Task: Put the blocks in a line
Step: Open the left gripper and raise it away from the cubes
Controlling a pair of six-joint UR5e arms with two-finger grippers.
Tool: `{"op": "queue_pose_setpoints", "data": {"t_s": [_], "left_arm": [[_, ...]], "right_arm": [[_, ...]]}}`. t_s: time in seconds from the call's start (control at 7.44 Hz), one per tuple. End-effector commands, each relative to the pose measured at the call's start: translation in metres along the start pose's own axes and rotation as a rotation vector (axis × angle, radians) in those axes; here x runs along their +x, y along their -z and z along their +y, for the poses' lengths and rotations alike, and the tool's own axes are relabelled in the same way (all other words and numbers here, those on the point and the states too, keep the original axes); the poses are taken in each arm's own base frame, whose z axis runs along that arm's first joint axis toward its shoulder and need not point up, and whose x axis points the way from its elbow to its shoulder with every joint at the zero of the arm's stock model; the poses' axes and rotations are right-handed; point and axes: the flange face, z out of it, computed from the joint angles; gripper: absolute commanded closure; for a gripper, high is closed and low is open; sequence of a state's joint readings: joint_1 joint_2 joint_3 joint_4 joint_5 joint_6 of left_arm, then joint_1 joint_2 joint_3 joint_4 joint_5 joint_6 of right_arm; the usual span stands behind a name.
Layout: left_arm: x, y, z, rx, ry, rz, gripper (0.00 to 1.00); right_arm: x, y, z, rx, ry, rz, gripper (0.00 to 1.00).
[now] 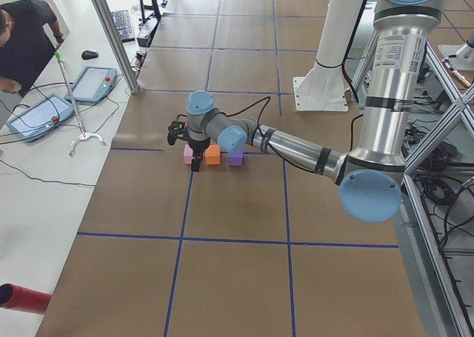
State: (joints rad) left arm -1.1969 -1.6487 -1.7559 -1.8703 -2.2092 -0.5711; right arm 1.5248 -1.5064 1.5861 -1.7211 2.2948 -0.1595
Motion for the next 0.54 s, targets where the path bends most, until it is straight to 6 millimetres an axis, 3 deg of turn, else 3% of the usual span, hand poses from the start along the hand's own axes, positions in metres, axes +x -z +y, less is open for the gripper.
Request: {"op": "queue_pose_setpoints", "data": {"t_s": [0.0,0.13,0.27,0.4], "left_arm": [[-0.089,0.032,0.007,0.045,-0.056,-0.063,0.01],[-0.131,0.047,0.008,0.063,-0.072,-0.089,0.00],[-0.148,0.046,0.010,0.059,-0.062,-0.100,0.00],[-0.163,0.043,0.025,0.062,-0.081,-0.105,0.00]], "right_arm": [[0.000,0.000,0.000,0.000,0.000,0.000,0.00],[0.000,0.000,0.000,0.000,0.000,0.000,0.00],[0.000,0.000,0.000,0.000,0.000,0.000,0.00],[0.000,0.000,0.000,0.000,0.000,0.000,0.00]]}}
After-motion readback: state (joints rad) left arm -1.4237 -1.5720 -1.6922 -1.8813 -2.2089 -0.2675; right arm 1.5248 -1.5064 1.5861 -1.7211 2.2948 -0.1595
